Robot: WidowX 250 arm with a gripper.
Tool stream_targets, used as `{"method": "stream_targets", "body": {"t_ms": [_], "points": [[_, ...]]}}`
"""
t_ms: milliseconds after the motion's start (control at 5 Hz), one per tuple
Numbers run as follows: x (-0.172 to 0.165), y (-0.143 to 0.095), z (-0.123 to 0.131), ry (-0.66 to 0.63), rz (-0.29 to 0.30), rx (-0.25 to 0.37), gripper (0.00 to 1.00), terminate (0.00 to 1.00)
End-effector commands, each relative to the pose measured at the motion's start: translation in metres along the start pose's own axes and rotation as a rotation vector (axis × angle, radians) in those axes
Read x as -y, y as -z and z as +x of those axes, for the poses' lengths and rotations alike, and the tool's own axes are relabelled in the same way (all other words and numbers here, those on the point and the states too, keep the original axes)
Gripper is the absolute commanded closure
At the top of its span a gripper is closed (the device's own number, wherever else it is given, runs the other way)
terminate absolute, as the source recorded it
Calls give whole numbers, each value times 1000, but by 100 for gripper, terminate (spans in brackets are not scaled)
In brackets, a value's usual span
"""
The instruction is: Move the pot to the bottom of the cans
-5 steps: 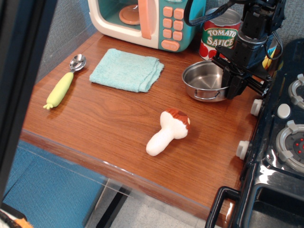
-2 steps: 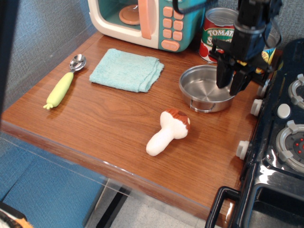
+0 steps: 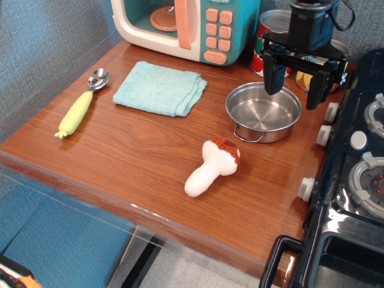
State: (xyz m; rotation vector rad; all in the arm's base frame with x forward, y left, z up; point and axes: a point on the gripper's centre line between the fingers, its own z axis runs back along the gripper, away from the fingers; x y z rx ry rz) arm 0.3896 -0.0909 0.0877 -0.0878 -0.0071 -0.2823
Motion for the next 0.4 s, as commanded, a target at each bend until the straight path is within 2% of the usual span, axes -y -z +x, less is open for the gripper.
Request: {"method": "stream_targets", "body": {"t_ms": [0,200], "points": [[-8,-33,-7,25,89,39,0,0],[-8,-33,-7,25,89,39,0,100]]}}
